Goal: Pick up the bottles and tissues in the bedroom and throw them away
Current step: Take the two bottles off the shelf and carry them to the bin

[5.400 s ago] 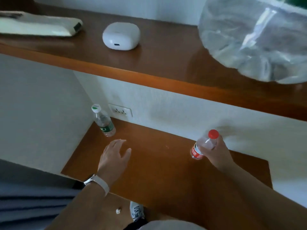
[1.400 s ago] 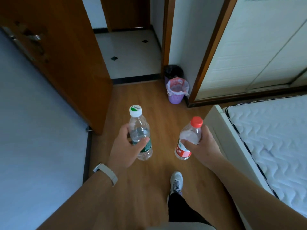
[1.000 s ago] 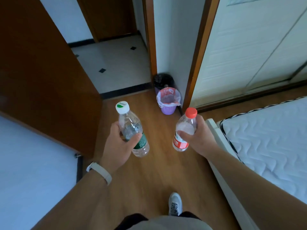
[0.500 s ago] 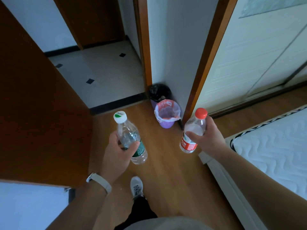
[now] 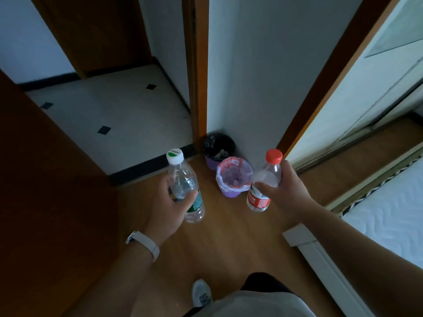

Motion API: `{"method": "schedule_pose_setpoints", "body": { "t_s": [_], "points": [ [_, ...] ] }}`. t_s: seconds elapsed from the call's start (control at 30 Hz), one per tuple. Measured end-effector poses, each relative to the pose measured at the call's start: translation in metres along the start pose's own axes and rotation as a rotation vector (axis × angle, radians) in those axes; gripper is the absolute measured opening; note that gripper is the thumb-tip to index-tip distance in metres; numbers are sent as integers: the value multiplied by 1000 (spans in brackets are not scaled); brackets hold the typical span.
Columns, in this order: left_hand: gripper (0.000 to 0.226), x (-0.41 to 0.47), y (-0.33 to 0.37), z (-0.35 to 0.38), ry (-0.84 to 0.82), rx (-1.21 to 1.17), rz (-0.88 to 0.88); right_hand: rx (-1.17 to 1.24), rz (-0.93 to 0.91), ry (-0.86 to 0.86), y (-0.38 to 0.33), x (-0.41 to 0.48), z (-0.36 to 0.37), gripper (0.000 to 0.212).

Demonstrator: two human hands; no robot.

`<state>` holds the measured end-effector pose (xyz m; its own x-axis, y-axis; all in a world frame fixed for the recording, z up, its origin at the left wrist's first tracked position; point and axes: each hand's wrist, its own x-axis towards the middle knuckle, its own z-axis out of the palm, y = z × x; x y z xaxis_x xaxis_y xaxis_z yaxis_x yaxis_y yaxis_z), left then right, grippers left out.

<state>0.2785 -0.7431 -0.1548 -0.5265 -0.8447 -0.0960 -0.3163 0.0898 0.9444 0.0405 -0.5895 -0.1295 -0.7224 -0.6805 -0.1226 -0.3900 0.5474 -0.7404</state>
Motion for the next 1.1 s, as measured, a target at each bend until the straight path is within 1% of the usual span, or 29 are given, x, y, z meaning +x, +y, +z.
{"method": "schedule_pose_setpoints", "body": {
  "t_s": [0.1,0.23,0.37,0.53,0.6,0.73,0.9,1.03,1.1],
  "points": [
    [51,32,-9,-5,-26,-14,-25,24,32,1,-2,29,11,61],
    [62,81,-23,-2,-77,2,-42,36,66,17,4,67,26,63],
    [56,137,-26,12,-101,33,-46,70,130,-12,15,121,46,67],
    [46,230,-16,34,-112,76,-78,122,174,-59,15,216,63,69],
    [48,270,-9,43,-127,88,-103,109,173,-56,10,257,63,69],
    [62,343,6,63,-166,155,-108,108,190,-38,2,330,53,67],
    [59,411,18,89,-189,178,-76,114,205,-23,11,395,37,68],
    [62,450,18,106,-222,221,-75,139,262,14,23,421,31,70],
    [57,470,18,114,-242,245,-66,147,304,24,30,430,33,71]
  ]
}}
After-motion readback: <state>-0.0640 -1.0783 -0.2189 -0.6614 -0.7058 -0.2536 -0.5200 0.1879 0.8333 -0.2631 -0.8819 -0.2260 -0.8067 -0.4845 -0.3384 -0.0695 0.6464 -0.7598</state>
